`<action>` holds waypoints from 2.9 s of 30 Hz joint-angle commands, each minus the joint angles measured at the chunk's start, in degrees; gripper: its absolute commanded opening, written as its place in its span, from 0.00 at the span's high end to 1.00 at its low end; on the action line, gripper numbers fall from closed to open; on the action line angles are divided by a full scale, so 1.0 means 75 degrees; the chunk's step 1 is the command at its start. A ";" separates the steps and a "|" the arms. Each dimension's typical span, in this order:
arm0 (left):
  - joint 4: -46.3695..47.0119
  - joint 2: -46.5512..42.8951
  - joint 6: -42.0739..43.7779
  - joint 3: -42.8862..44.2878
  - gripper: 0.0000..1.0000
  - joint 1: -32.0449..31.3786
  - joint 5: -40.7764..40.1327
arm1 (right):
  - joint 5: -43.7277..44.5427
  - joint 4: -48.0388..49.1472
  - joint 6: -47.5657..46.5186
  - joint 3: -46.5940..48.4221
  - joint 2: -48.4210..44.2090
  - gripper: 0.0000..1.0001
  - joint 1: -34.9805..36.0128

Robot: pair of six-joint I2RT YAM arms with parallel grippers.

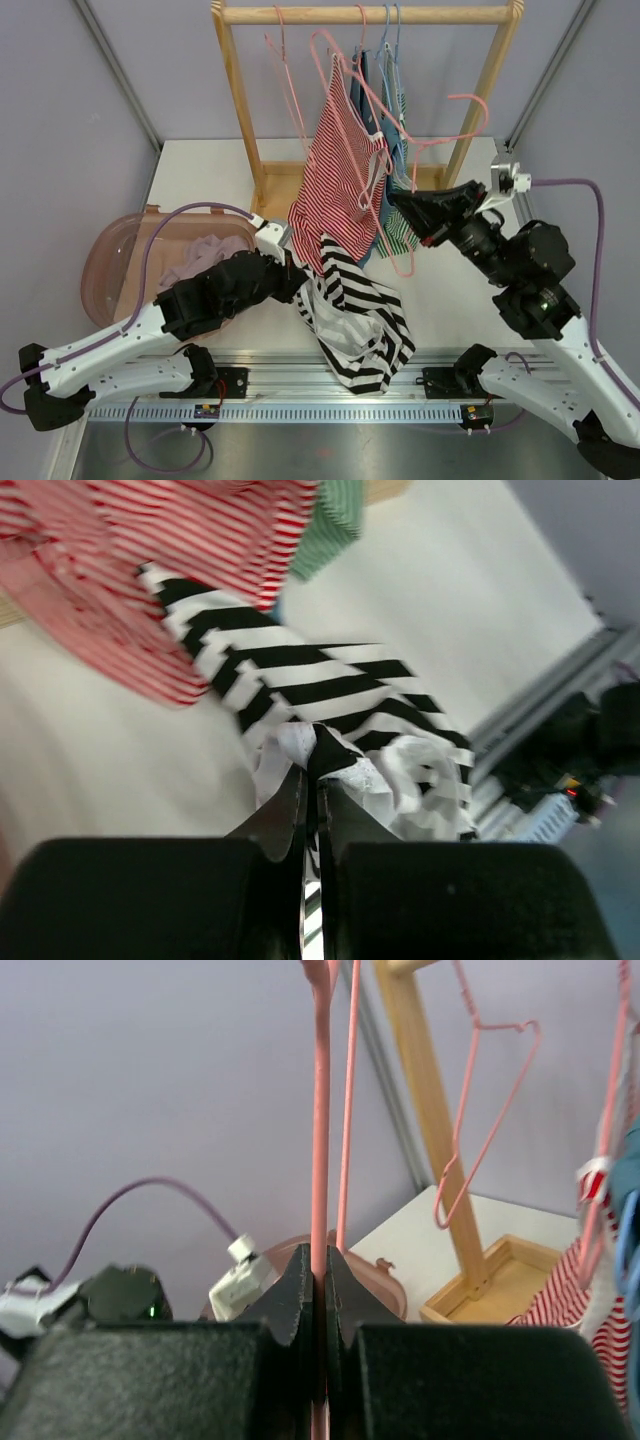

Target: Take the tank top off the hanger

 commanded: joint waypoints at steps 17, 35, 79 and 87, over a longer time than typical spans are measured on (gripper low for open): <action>-0.1908 -0.0263 -0.0417 0.0921 0.01 -0.0013 -0.2267 | 0.2868 -0.5695 -0.0758 0.5446 0.3774 1.00 0.0138; -0.2719 -0.2020 0.0344 0.0243 0.01 -0.0013 -0.2115 | 0.4170 -0.6621 -0.2903 1.1808 0.8908 1.00 0.0350; -0.2355 -0.1636 0.0298 0.0159 0.01 -0.0001 -0.1529 | 0.2671 -0.5966 -0.2681 1.2586 1.0177 0.56 -0.0401; -0.1266 -0.0535 0.0169 0.0230 0.01 -0.0293 -0.1177 | 0.2623 -0.5838 -0.2306 1.0949 0.7931 0.03 -0.0307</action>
